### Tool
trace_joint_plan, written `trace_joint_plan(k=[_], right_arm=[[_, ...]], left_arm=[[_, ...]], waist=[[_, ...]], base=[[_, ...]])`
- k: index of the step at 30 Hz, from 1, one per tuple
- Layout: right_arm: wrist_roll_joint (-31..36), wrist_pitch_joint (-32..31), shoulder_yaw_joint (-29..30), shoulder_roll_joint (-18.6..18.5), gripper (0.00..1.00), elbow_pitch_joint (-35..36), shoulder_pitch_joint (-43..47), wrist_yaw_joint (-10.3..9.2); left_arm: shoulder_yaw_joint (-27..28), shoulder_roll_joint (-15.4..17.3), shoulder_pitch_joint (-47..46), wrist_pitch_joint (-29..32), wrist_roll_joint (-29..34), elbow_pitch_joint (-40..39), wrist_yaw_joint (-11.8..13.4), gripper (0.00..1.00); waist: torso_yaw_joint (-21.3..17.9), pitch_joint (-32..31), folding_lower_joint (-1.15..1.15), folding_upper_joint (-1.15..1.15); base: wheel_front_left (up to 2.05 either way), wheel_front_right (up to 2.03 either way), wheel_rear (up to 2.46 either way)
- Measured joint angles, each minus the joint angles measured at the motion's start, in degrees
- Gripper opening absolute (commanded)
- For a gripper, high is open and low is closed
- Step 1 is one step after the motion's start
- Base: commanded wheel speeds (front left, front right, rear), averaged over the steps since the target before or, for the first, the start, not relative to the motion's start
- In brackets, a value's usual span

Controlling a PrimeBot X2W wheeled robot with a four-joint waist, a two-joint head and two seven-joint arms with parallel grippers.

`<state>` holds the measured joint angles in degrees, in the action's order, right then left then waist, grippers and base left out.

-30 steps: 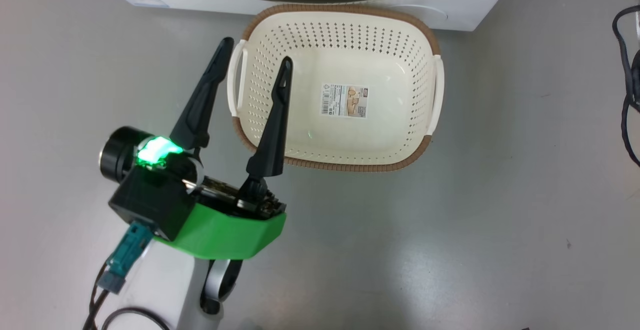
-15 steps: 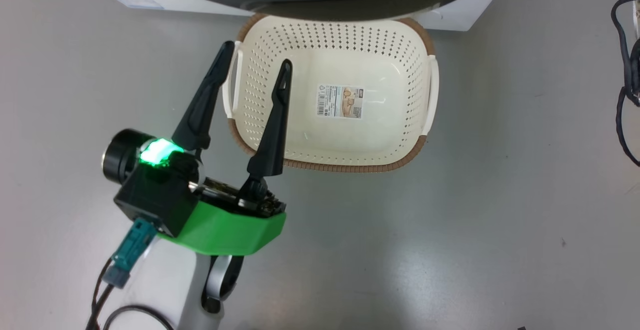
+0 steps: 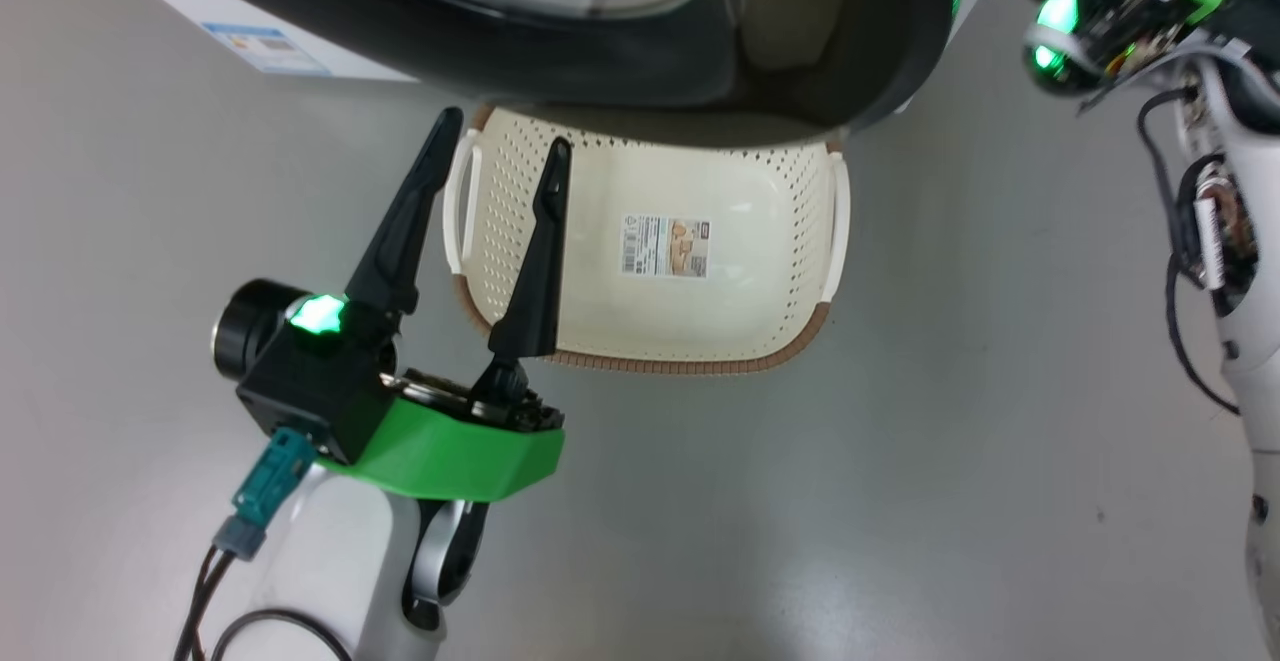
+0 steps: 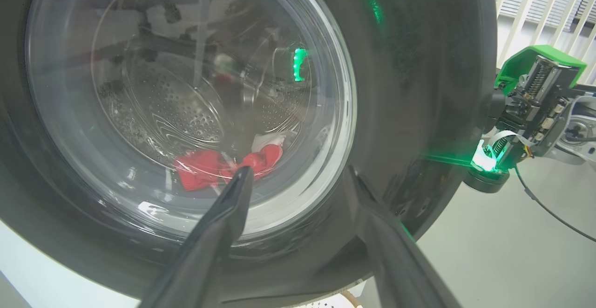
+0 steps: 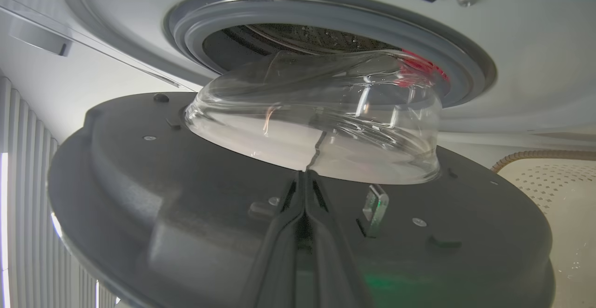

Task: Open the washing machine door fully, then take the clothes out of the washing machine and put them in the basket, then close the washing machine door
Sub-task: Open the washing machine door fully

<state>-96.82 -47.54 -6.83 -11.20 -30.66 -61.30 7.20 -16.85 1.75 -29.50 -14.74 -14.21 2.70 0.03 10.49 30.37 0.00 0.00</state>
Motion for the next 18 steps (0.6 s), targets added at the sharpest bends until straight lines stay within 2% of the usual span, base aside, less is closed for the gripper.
trace_joint_plan(k=[18], right_arm=[[1.75, -2.97, 0.11, 2.91, 0.00, -0.56, 7.67, 0.00]], left_arm=[[1.74, 0.02, 3.35, 0.00, 0.10, 2.79, -0.05, 1.00]], waist=[[-0.92, -7.01, 0.01, 0.00]], base=[[0.00, 0.00, 0.00]])
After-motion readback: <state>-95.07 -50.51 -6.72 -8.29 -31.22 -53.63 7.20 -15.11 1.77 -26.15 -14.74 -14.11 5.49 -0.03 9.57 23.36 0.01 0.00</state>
